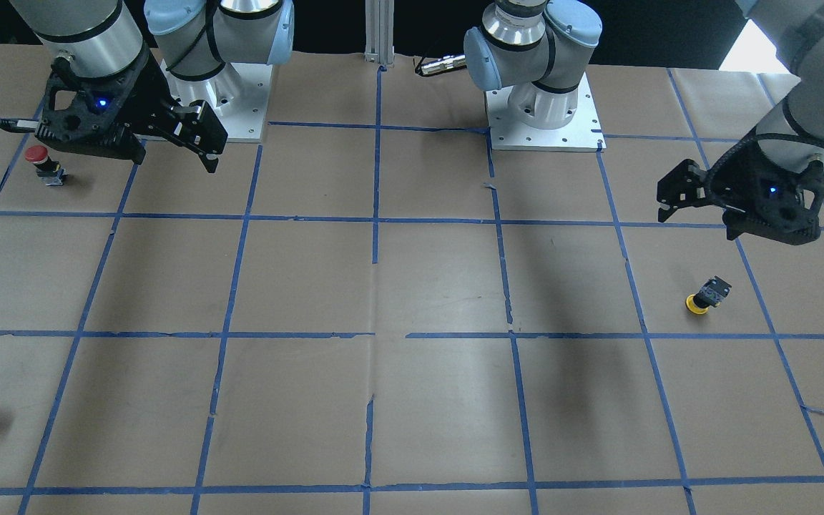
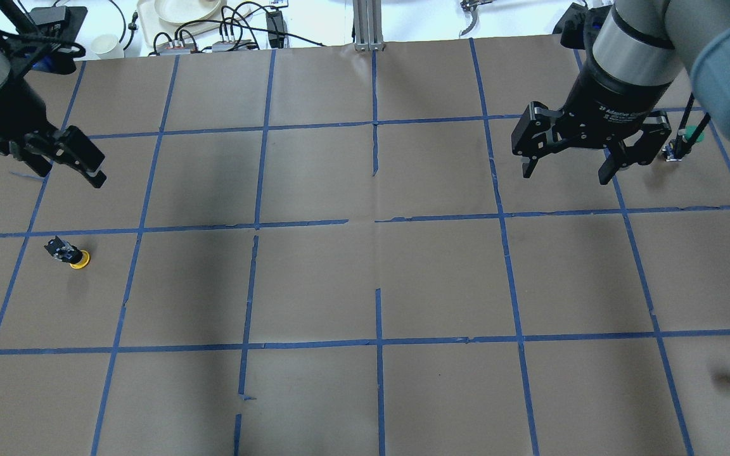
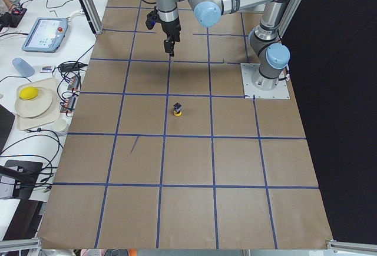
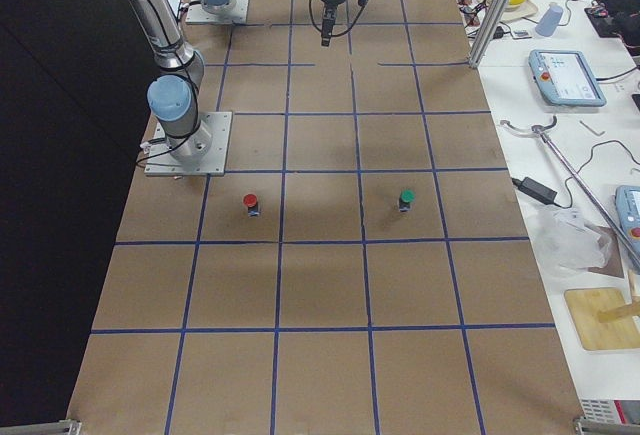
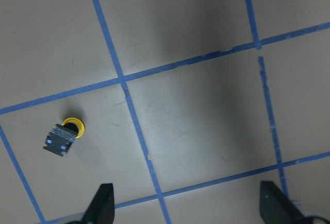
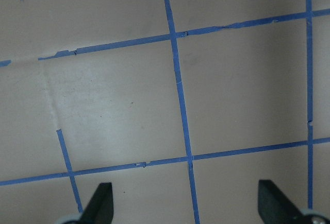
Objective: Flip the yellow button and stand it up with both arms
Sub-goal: 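Lower the left gripper onto the yellow button lying on its side, then close the left gripper on the button's black base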
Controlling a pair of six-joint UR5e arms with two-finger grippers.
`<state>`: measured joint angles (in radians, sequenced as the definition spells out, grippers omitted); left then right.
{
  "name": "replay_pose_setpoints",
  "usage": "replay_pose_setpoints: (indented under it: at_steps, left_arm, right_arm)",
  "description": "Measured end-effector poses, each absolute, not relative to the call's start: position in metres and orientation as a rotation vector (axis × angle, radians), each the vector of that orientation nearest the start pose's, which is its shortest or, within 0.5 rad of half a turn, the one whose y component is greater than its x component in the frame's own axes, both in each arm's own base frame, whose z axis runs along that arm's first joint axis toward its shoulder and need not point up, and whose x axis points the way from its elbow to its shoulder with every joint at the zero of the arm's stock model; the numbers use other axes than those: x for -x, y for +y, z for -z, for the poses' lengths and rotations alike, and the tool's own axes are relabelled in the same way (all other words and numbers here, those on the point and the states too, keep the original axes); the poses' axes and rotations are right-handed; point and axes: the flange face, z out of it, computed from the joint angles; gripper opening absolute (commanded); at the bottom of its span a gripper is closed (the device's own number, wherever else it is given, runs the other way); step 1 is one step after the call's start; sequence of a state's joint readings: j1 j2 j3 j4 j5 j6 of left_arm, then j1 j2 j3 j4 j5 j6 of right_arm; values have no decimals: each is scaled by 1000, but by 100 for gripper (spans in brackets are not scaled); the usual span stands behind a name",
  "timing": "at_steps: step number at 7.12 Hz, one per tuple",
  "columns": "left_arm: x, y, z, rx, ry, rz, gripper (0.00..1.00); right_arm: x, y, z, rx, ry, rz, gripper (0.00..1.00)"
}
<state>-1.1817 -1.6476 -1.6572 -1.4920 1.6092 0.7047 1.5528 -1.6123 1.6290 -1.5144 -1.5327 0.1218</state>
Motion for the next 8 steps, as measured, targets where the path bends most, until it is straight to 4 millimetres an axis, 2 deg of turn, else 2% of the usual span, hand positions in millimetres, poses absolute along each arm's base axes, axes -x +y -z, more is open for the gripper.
replay_pose_setpoints:
  at_steps: [1,2,3,5,7,8]
  left_arm:
    - [-111,-520,-384,-591,3093,-119,99]
    - [-136,-515,-351,-689,3066,-100,99]
    - [-150,-511,-321,-808,3009,-89,99]
    - [-173,-504,-273,-992,2889,-103,99]
    - [-207,-492,-241,-1030,2942,-78,94]
    - [-213,-489,-231,-1020,2981,-55,94]
  right_arm:
    - [-128,-475,-470,-222,3097,-102,100]
    - [-127,-479,-470,-223,3100,-71,100]
    - [-126,-482,-469,-225,3098,-51,100]
    - [-124,-485,-466,-230,3092,-39,100]
    - [-127,-485,-468,-232,3075,-23,100]
    - [-132,-482,-475,-224,3040,-12,100]
